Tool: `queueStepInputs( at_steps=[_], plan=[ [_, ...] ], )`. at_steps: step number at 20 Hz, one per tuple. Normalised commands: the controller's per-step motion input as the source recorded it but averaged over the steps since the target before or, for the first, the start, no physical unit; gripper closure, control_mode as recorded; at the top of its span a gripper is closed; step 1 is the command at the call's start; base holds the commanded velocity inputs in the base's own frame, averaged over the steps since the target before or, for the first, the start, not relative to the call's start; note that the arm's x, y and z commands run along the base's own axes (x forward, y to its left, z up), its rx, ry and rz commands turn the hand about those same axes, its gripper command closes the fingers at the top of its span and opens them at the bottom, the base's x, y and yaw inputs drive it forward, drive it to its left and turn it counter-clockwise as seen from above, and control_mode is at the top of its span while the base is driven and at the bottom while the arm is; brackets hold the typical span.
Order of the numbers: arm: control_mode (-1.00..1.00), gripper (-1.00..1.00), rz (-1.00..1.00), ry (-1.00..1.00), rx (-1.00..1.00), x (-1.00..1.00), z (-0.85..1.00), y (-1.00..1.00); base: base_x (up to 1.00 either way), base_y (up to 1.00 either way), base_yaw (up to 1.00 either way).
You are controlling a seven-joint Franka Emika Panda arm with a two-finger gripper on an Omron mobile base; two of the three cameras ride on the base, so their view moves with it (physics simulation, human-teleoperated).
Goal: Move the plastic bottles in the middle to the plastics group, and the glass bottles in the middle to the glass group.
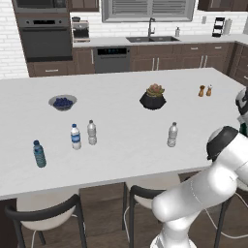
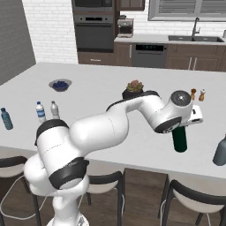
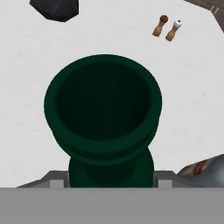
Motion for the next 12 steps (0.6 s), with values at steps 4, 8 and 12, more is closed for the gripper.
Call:
queueStepInputs(
  at_steps=[4,8,12],
  plan=[
    [-1.0,1.0,-0.05,0.0,0.04,-0.13,-0.08,-0.35,0.0,0.0,0.0],
    [-1.0,1.0,0.0,0.0,0.0,-0.13,-0.26,-0.01,0.0,0.0,0.0],
    [-1.0,1.0,0.0,-0.01,0.0,-0.02,-0.14,-0.04,0.0,0.0,0.0]
  ],
)
